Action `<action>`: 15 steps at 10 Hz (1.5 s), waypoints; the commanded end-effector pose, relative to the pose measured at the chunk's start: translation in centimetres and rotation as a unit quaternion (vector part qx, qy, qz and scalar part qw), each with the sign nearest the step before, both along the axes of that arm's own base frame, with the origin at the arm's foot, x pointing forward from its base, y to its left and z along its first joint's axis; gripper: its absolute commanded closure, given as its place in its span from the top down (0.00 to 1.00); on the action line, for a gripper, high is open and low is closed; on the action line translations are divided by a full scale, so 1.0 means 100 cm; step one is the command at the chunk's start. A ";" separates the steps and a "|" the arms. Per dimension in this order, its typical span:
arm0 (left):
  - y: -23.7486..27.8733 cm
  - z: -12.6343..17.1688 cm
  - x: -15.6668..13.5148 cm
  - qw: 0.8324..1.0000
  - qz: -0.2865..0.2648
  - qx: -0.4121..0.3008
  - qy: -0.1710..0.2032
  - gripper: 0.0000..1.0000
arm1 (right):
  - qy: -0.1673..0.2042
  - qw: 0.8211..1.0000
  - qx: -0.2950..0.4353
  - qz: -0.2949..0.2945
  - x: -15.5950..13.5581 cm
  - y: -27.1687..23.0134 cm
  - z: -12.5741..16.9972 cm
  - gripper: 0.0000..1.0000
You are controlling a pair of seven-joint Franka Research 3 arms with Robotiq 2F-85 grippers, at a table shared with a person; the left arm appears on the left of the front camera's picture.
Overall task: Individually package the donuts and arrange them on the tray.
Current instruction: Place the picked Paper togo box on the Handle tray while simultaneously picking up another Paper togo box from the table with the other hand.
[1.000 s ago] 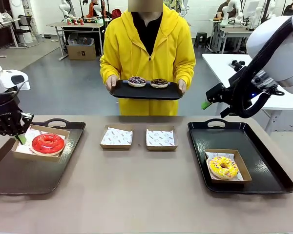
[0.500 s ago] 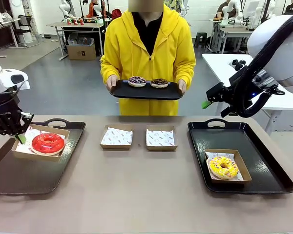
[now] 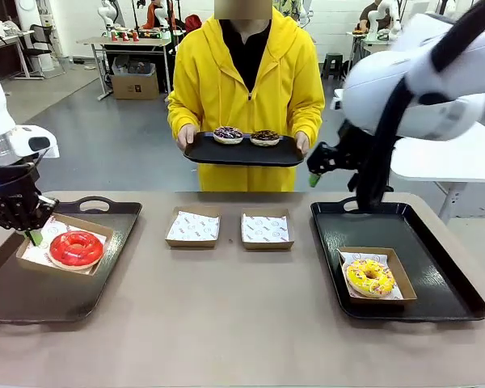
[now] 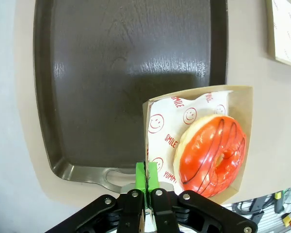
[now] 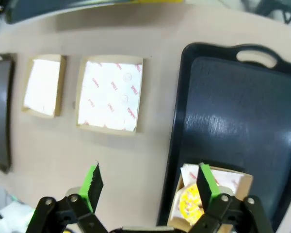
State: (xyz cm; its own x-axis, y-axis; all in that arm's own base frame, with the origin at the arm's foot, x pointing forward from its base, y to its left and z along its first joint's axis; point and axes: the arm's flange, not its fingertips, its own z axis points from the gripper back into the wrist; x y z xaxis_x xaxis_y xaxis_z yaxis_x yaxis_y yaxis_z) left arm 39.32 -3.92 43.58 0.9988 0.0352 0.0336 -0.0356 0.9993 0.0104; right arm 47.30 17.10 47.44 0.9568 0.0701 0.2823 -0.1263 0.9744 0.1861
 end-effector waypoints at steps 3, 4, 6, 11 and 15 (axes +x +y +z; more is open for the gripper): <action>0.012 -0.023 0.007 0.999 -0.044 0.019 0.007 0.01 | 0.064 0.995 -0.062 -0.048 0.070 0.056 -0.016 1.00; 0.013 -0.028 0.006 1.000 -0.023 0.004 0.009 0.01 | 0.068 0.993 -0.073 -0.062 0.079 0.064 -0.024 1.00; 0.004 -0.019 0.006 0.999 -0.038 0.016 0.015 0.01 | 0.087 0.991 -0.087 -0.061 0.090 0.080 -0.047 1.00; 0.004 -0.019 0.006 0.999 -0.038 0.016 0.015 0.01 | 0.059 0.995 -0.074 -0.022 0.089 0.091 -0.106 1.00; 0.004 -0.019 0.006 0.999 -0.038 0.016 0.015 0.01 | 0.069 0.995 -0.066 -0.024 0.091 0.092 -0.109 1.00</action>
State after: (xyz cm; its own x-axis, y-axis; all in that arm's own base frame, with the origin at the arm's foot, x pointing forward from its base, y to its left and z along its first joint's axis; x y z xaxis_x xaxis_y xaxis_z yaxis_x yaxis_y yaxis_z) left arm 40.04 -3.45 41.40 0.9992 -0.0397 0.0010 0.0397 0.9985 0.0389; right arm 56.43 25.92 36.00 0.9875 0.0438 0.1516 -0.0554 0.9958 0.0731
